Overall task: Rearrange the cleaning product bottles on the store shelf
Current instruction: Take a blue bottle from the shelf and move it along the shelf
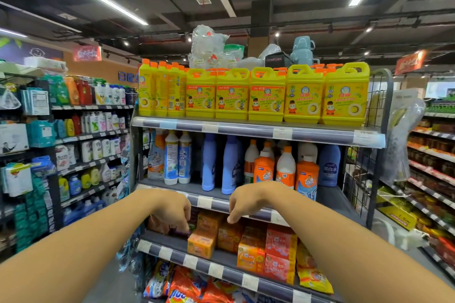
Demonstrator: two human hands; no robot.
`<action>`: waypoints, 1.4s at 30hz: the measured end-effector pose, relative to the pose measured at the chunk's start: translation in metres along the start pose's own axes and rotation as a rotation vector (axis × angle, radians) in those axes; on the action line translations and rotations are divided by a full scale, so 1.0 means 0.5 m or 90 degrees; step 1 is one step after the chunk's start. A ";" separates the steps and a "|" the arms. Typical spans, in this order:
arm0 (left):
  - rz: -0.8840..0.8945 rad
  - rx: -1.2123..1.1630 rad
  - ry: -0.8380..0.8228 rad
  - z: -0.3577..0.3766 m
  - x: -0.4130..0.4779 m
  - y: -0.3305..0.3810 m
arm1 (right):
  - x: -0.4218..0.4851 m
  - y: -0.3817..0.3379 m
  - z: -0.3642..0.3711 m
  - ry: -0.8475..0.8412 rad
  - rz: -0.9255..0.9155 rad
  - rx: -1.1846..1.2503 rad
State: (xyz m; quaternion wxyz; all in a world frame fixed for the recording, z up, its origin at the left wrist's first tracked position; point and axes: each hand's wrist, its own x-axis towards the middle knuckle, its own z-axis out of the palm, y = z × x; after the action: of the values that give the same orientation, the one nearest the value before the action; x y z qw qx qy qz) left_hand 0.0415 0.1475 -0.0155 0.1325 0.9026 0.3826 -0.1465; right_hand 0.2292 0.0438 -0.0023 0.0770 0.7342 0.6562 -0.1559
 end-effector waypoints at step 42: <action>0.158 0.074 0.131 -0.133 0.509 -0.164 | 0.380 0.088 -0.035 0.023 0.114 0.031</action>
State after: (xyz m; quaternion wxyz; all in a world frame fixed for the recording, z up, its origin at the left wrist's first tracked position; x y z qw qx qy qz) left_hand 0.1615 0.3917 -0.0579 0.0569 0.9593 0.2705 -0.0576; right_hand 0.2918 0.2222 -0.0526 0.0611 0.7941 0.5855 -0.1513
